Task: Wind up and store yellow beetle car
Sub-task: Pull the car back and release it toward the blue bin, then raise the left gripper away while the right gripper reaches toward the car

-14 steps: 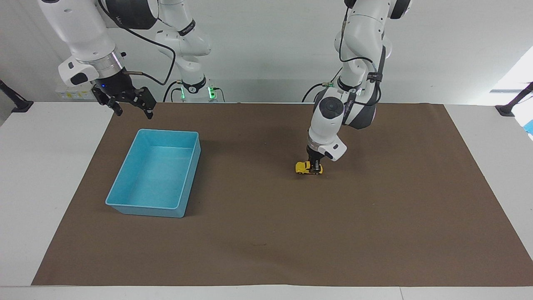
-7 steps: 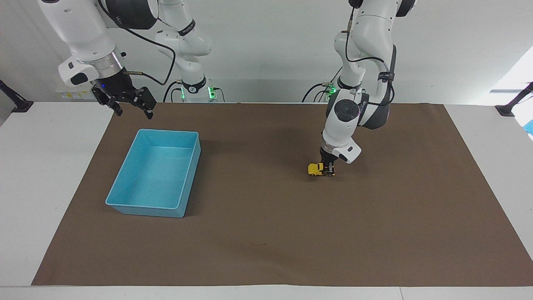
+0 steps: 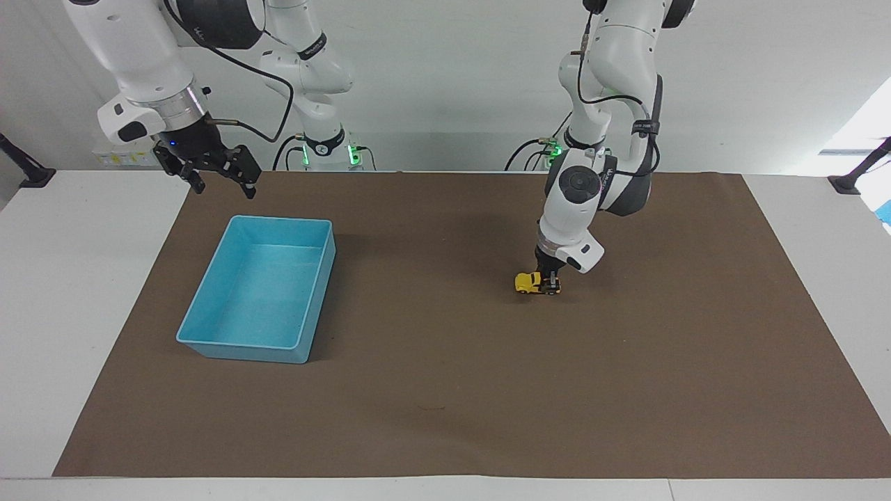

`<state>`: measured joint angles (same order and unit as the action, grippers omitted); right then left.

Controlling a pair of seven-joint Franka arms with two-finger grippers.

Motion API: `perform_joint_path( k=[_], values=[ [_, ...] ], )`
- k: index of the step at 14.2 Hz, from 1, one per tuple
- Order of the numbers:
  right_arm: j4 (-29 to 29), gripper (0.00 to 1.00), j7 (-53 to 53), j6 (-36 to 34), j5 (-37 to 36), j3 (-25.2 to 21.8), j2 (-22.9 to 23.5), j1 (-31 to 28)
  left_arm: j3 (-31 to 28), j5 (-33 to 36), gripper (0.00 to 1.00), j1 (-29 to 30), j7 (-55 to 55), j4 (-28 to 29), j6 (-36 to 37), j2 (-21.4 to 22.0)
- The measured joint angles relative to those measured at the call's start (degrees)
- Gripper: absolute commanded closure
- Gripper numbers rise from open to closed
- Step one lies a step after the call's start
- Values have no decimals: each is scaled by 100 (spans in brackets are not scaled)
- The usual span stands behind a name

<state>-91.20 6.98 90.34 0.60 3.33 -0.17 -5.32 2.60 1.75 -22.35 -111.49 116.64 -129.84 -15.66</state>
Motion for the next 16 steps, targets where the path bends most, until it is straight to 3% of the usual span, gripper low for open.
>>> perform_joint_path(
  k=[11,16],
  values=[
    [-15,0,74,0,3,14,1,46,26,31,0,105,1,-754,314,36],
    [-121,0,773,259,10,31,-11,207,13,75,0,106,20,-1081,310,-5]
  ],
)
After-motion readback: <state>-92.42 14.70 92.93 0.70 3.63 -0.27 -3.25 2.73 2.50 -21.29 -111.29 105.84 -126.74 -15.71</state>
